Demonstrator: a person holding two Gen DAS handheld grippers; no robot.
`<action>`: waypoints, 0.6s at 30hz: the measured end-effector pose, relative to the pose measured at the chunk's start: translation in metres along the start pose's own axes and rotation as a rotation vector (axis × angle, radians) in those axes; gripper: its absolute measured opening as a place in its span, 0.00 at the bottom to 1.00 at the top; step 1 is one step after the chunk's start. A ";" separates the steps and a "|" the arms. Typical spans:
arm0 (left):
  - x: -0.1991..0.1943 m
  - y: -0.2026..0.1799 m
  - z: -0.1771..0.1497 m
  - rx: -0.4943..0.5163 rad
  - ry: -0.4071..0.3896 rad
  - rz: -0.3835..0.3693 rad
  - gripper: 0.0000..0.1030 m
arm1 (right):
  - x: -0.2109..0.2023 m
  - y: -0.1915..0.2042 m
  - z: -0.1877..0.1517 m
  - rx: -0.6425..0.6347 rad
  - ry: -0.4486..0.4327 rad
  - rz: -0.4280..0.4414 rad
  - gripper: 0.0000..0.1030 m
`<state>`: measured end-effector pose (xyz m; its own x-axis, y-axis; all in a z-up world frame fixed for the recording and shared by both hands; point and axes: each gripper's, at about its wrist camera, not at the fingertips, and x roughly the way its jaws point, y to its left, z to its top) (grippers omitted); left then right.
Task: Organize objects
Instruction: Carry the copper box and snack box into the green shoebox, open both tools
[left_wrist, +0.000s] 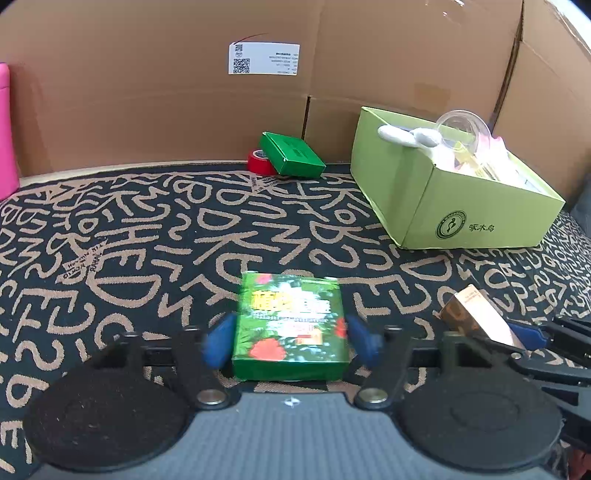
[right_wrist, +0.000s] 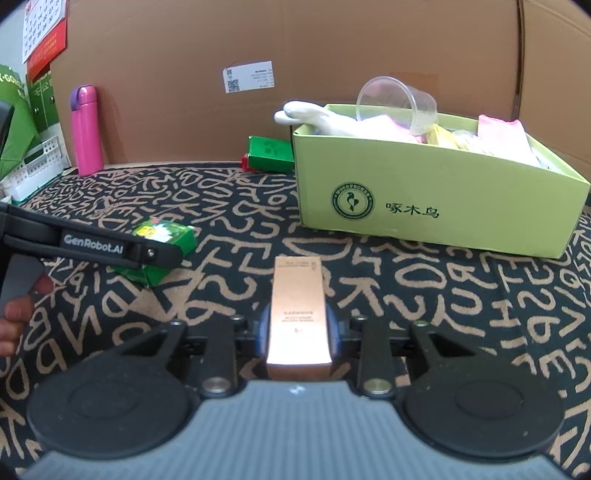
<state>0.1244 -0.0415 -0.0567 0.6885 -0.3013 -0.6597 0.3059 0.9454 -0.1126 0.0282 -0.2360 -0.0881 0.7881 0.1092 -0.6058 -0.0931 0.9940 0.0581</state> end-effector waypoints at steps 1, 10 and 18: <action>-0.001 -0.001 0.000 0.004 0.004 -0.004 0.63 | -0.001 -0.001 -0.001 0.006 -0.001 0.007 0.29; -0.029 -0.032 0.020 0.025 -0.045 -0.145 0.63 | -0.032 -0.023 0.003 0.060 -0.073 0.021 0.29; -0.048 -0.093 0.078 0.055 -0.199 -0.310 0.63 | -0.077 -0.068 0.043 0.060 -0.264 -0.112 0.29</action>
<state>0.1141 -0.1242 0.0437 0.6703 -0.5961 -0.4421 0.5515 0.7987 -0.2407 0.0001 -0.3119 -0.0115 0.9233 -0.0097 -0.3841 0.0329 0.9980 0.0539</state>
